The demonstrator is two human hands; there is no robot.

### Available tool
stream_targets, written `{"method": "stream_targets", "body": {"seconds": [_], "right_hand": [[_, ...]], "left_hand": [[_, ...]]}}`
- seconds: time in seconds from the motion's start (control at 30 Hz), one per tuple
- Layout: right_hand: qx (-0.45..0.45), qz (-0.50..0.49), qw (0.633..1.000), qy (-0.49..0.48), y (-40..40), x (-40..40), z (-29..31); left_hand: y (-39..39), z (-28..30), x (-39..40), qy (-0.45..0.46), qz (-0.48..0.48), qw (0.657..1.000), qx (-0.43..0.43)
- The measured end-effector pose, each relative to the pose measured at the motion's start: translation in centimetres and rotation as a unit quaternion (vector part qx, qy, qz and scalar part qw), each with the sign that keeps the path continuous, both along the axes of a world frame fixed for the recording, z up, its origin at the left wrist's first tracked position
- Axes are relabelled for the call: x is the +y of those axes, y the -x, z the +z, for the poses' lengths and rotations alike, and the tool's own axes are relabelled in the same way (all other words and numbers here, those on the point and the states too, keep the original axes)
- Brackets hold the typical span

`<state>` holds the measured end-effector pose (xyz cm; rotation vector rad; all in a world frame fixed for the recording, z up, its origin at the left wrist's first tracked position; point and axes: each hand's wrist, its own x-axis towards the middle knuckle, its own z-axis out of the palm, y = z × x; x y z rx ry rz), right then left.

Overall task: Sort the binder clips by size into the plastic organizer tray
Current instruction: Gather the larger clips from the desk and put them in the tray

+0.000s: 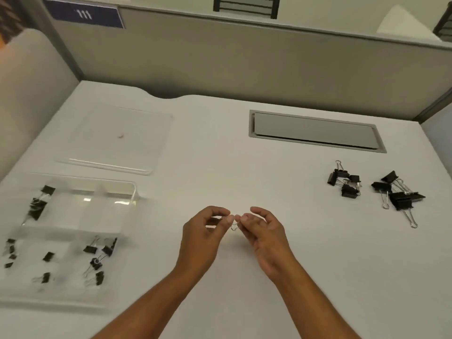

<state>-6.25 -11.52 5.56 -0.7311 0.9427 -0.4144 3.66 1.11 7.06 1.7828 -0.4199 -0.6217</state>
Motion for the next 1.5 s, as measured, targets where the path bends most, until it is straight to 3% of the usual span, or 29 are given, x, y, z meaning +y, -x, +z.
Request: {"method": "stream_targets", "body": {"seconds": [0.13,0.37,0.5,0.63,0.77,0.93,1.17,1.3,1.37,1.5], "right_hand": [[0.012,0.082,0.995,-0.048,-3.3,6.6,1.5],[0.038,0.194,0.980,0.023,-10.4,17.7,2.2],[0.055,0.249,0.961,0.102,-13.7,21.5,3.0],[0.066,0.280,0.944,0.163,-16.5,23.8,4.5],[0.080,0.306,0.912,0.263,-19.4,24.7,6.1],[0.059,0.302,0.867,0.391,-25.0,25.2,7.1],[0.029,0.375,0.760,0.530,-34.2,26.8,5.6],[0.072,0.420,0.690,0.585,-36.2,26.7,3.1],[0.096,0.404,0.684,0.600,-35.7,26.5,2.3],[0.086,0.353,0.718,0.593,-32.8,26.7,2.1]], "left_hand": [[-4.5,2.1,7.0,0.001,0.024,0.995,-0.093],[-16.8,3.6,20.2,-0.030,0.160,0.961,-0.222],[-23.5,1.8,25.2,-0.126,0.228,0.926,-0.272],[-27.5,-0.7,26.6,-0.253,0.189,0.893,-0.321],[-28.3,-2.0,27.0,-0.330,0.141,0.881,-0.306],[-27.1,-2.5,28.7,-0.275,0.181,0.890,-0.315],[-24.5,-2.3,30.7,-0.219,0.211,0.902,-0.307],[-23.3,-2.1,31.3,-0.198,0.234,0.906,-0.294],[-23.0,-2.2,31.5,-0.194,0.241,0.907,-0.288],[-22.3,-2.5,31.1,-0.192,0.242,0.904,-0.294]]}}
